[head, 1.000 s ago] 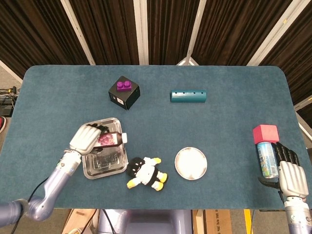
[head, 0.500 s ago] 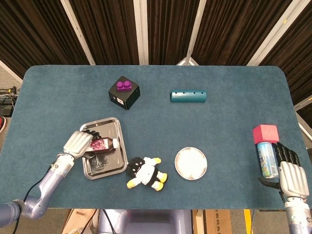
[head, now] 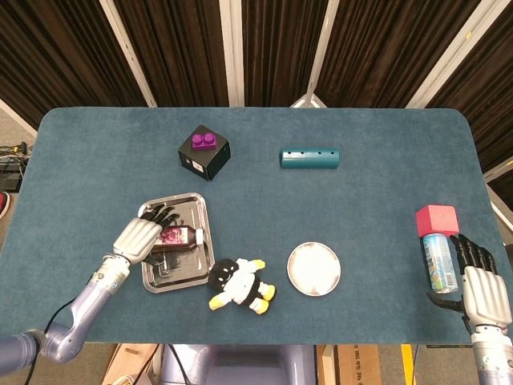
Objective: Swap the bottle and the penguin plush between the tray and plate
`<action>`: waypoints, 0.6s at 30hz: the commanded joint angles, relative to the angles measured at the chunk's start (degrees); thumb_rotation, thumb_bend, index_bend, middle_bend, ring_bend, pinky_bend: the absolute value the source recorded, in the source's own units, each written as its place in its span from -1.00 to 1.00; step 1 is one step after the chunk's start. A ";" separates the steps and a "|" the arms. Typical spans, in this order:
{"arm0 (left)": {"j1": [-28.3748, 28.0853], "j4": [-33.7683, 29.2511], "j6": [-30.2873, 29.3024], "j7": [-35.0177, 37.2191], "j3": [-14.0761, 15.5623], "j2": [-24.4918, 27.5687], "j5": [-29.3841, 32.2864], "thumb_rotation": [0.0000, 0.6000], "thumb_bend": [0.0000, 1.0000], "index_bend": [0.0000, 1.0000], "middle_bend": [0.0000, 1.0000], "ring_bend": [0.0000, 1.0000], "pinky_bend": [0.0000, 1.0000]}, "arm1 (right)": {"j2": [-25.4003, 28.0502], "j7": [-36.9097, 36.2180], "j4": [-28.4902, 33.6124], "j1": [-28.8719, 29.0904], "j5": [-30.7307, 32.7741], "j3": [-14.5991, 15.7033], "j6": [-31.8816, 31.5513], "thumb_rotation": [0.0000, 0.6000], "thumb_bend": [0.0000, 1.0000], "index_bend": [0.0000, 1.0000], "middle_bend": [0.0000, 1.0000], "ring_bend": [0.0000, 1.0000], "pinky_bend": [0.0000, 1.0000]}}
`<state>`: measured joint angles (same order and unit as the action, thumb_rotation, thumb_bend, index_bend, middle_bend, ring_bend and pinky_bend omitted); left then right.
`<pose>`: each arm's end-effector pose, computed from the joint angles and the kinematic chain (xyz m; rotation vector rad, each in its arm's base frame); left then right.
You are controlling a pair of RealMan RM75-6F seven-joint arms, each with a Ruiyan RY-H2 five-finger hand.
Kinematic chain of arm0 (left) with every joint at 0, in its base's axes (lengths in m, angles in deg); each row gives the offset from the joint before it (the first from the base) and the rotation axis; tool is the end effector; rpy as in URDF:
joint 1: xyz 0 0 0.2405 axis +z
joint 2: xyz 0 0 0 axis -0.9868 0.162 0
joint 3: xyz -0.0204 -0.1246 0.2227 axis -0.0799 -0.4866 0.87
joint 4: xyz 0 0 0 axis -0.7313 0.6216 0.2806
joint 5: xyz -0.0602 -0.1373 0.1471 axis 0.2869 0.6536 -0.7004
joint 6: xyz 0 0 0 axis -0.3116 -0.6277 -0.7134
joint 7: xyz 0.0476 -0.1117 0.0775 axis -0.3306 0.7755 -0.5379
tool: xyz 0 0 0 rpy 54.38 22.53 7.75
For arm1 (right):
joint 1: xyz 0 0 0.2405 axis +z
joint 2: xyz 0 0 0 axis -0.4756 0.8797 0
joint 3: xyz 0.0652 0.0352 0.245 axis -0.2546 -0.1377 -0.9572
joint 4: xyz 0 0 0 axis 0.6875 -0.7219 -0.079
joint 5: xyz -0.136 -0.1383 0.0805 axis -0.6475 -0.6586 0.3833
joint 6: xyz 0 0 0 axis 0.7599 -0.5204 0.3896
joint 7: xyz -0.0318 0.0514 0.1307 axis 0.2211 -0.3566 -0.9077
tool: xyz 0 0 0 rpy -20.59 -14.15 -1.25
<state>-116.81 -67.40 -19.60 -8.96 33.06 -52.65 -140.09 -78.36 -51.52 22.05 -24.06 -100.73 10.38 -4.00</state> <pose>-0.2119 0.3070 0.0060 -1.9155 -0.9358 -0.8039 -0.3035 -0.1795 0.1538 1.2029 -1.1499 0.8002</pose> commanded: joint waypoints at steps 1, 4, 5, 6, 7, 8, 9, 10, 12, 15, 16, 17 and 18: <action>2.38 -7.12 -4.62 -5.63 0.13 4.79 1.40 1.00 -0.58 -0.76 -0.94 -0.98 -0.64 | 0.09 -0.39 -0.24 0.18 -0.89 0.30 0.42 1.00 -0.81 -0.88 -0.91 -1.00 -1.00; 6.87 -13.58 -13.60 -9.78 1.23 8.43 -0.43 1.00 -0.58 -0.76 -0.94 -0.98 -0.66 | -0.02 -2.64 -0.68 0.86 -4.59 1.11 1.43 1.00 -0.80 -0.88 -0.91 -1.00 -1.00; 9.07 -15.56 -17.77 -10.49 1.88 9.42 -2.02 1.00 -0.58 -0.76 -0.94 -0.98 -0.66 | -0.10 -3.73 -0.81 1.18 -6.26 1.46 1.82 1.00 -0.81 -0.88 -0.91 -1.00 -1.00; 11.21 -16.95 -21.70 -10.63 2.50 10.05 -3.83 1.00 -0.58 -0.75 -0.94 -0.98 -0.66 | -0.33 -4.71 -0.83 1.69 -8.42 1.89 2.29 1.00 -0.81 -0.88 -0.91 -1.00 -1.00; 13.78 -17.88 -26.39 -9.93 3.19 10.52 -6.23 1.00 -0.58 -0.75 -0.94 -0.98 -0.66 | -0.63 -5.49 -0.82 2.22 -10.67 2.34 2.65 1.00 -0.81 -0.88 -0.91 -1.00 -1.00; 15.92 -18.01 -30.11 -8.89 3.91 10.63 -8.64 1.00 -0.58 -0.75 -0.94 -0.98 -0.66 | -0.90 -6.05 -0.63 2.82 -12.91 2.80 3.06 1.00 -0.81 -0.88 -0.91 -1.00 -1.00; 17.75 -17.55 -33.21 -7.59 4.61 10.58 -10.94 1.00 -0.58 -0.75 -0.94 -0.98 -0.67 | -1.16 -6.47 0.01 3.74 -15.62 3.24 3.68 1.00 -0.81 -0.88 -0.91 -1.00 -1.00; 19.49 -16.70 -35.98 -6.08 5.35 10.50 -13.10 1.00 -0.58 -0.75 -0.94 -0.98 -0.67 | -1.28 -6.68 0.84 4.75 -18.00 3.55 4.42 1.00 -0.81 -0.88 -0.91 -1.00 -1.00; 22.30 -14.54 -39.90 -2.97 6.66 10.33 -16.34 1.00 -0.59 -0.75 -0.94 -0.98 -0.68 | -1.36 -5.79 3.18 7.05 -21.72 3.68 6.33 1.00 -0.83 -0.87 -0.91 -1.00 -1.00; 25.35 -11.57 -43.86 1.10 6.94 9.84 -18.23 1.00 -0.59 -0.75 -0.94 -0.98 -0.69 | -1.71 -1.15 8.35 10.87 -24.49 2.84 10.35 1.00 -0.91 -0.88 -0.91 -1.00 -1.00; 26.20 -10.65 -44.97 2.41 6.78 9.65 -18.53 1.00 -0.59 -0.75 -0.94 -0.98 -0.69 | -1.93 0.35 10.18 12.19 -24.72 2.60 12.17 1.00 -0.92 -0.88 -0.91 -1.00 -1.00; 26.80 -9.86 -45.66 3.59 6.58 9.46 -18.76 1.00 -0.59 -0.75 -0.94 -0.98 -0.69 | -2.19 1.44 11.94 13.51 -24.49 2.34 14.14 1.00 -0.92 -0.88 -0.91 -1.00 -1.00; 27.26 -9.18 -46.10 4.59 6.34 9.34 -18.88 1.00 -0.59 -0.75 -0.94 -0.98 -0.69 | -2.78 2.50 13.71 14.93 -24.15 1.95 16.14 1.00 -0.92 -0.88 -0.91 -1.00 -1.00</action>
<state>-91.86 -78.79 -63.14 -7.58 38.81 -43.41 -157.46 -79.98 -52.77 30.69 -13.46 -124.04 12.97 6.94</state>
